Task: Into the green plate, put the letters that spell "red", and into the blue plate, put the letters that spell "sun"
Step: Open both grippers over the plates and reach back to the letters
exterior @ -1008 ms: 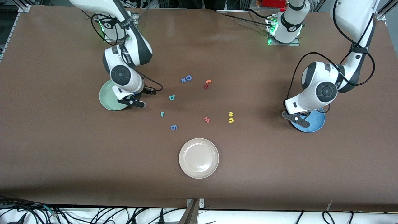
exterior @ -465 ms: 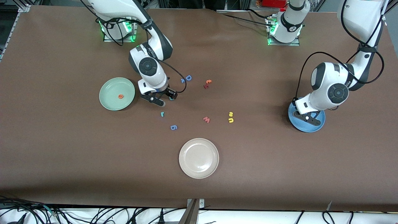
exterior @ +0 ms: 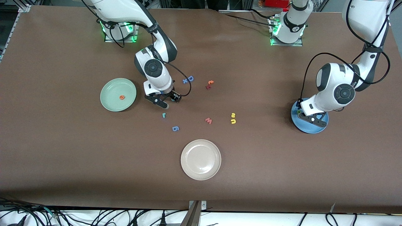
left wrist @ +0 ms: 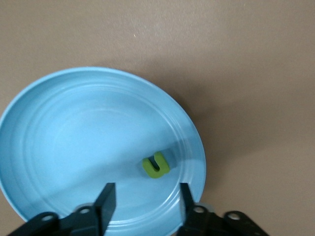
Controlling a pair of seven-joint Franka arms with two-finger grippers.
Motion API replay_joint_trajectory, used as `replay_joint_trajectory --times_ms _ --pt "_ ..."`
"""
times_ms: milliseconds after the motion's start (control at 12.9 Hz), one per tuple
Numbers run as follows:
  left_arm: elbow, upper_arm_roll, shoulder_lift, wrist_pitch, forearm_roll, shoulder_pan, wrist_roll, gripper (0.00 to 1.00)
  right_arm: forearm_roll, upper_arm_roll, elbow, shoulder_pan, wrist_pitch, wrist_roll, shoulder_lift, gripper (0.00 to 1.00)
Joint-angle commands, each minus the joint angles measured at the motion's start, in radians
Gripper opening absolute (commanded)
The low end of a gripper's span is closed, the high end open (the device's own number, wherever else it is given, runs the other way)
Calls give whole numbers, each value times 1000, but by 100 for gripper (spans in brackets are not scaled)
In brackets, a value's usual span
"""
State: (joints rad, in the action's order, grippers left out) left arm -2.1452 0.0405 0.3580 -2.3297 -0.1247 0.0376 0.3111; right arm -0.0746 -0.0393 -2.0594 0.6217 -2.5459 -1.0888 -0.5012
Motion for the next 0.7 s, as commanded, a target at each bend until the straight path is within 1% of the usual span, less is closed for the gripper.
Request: replay_joint_trajectory --times_ms 0,155,233,388,543,620 --pt "17 2 -25 -5 11 -4 23 100 -7 2 16 12 -17 -17 -23 57" --pt "30 7 -27 -7 11 -21 13 100 -7 2 15 12 -17 -17 -28 56" --pt "36 9 -30 -7 13 -45 5 100 -7 2 15 12 -16 -17 -31 50" --pt "50 10 -39 -5 20 -96 -53 100 -7 2 16 10 -14 -17 -31 35" --pt "53 12 -36 -5 25 -169 -160 100 -7 2 16 10 -13 -13 -37 20" --pt "53 22 -31 -7 25 -204 -238 100 -5 2 16 10 -13 -10 -37 16"
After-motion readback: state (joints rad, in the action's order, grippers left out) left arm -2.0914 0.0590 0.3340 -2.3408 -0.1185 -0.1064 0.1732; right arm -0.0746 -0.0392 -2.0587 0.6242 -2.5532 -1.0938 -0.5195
